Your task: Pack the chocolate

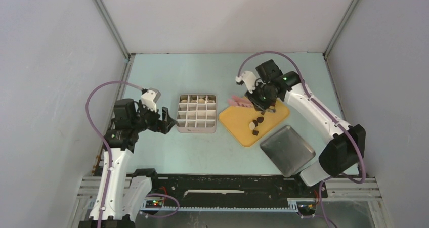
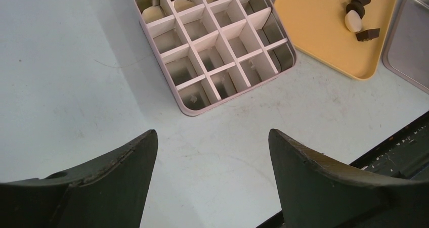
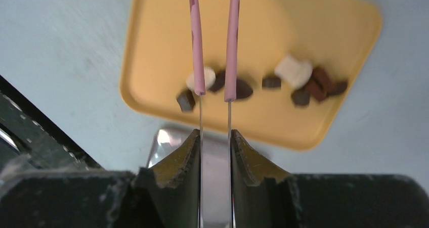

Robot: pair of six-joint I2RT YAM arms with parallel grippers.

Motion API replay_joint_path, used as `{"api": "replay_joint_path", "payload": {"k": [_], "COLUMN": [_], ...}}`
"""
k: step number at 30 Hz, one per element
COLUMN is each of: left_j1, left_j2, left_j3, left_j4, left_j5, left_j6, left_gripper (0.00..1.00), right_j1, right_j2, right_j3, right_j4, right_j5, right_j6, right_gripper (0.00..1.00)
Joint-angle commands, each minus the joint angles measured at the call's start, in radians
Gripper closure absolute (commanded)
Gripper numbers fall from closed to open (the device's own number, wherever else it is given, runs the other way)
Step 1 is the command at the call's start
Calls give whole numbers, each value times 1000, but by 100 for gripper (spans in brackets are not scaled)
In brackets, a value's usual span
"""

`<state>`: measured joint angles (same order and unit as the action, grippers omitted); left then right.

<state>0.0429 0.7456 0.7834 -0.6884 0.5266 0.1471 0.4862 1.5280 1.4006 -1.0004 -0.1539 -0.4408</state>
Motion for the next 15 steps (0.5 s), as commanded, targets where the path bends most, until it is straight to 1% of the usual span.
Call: {"api": "replay_joint_path", "payload": {"k": [1, 10, 15], "left_j1": [22, 61, 84], "left_j2": [-31, -125, -151], "left_j3": [-17, -32, -41], "left_j4": [37, 28, 37], "left_j5": [6, 1, -1], "left_j6": [-18, -33, -48], "left_gripper": [16, 15, 15], "right_j1": [50, 178, 240], "right_j2": [72, 403, 522], "right_j3": [149, 515, 655], "right_j4": [108, 22, 18], "right_j5": [-167, -263, -264], "right_j6": [55, 119, 128], "right_gripper": [83, 82, 82]}}
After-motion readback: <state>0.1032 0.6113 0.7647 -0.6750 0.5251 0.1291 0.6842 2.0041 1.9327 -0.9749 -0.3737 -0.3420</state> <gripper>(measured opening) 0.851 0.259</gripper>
